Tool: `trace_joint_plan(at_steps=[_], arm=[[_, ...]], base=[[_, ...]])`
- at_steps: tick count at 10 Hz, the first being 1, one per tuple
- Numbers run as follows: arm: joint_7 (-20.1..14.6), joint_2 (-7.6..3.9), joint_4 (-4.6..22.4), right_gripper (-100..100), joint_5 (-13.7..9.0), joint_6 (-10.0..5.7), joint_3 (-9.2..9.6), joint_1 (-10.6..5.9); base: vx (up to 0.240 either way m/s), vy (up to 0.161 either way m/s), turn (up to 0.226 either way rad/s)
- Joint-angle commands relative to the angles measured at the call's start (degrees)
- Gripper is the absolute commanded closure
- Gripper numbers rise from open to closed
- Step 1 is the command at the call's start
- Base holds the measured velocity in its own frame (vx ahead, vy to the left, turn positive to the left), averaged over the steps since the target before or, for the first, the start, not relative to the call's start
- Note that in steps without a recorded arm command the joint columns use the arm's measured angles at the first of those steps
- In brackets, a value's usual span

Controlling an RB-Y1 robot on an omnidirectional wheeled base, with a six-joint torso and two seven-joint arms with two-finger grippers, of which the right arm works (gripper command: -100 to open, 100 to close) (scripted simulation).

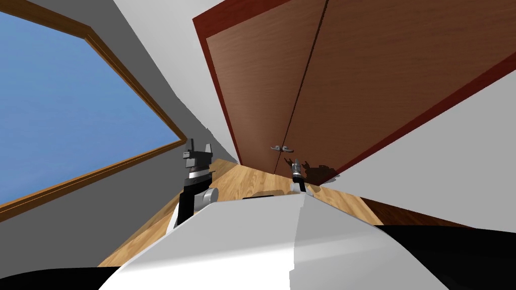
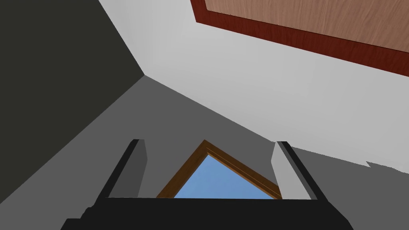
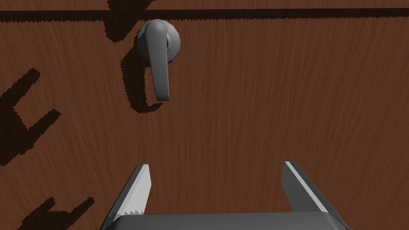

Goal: Pull the door open

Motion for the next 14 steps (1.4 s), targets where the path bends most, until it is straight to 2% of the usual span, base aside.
trace_joint_plan(at_steps=[1, 6, 10, 11, 12, 13, 14], arm=[[0.11, -0.03, 1.84, -100, -0.09, 0.02, -0.48, -0.62], [0.18, -0.35, 7.82, -100, -0.31, -0.68, -1.64, -2.81], [0.25, -0.60, 13.60, -100, -0.49, -1.38, -2.71, -5.13], [0.11, -0.74, 13.34, -100, -0.46, -1.59, -2.54, -4.99], [-0.50, -2.21, 14.05, -100, -1.03, -1.76, -3.45, -3.43], [-0.50, -2.21, 11.45, -100, -1.03, -1.76, -3.45, -3.43], [-0.50, -2.21, 12.11, -100, -1.03, -1.76, -3.45, -3.43]], base=[[0.086, -0.026, 0.083], [0.076, -0.031, 0.062], [0.094, -0.039, 0.082], [0.045, -0.018, 0.020], [-0.013, -0.010, -0.099], [-0.029, -0.003, -0.069], [-0.019, -0.001, 0.013]])
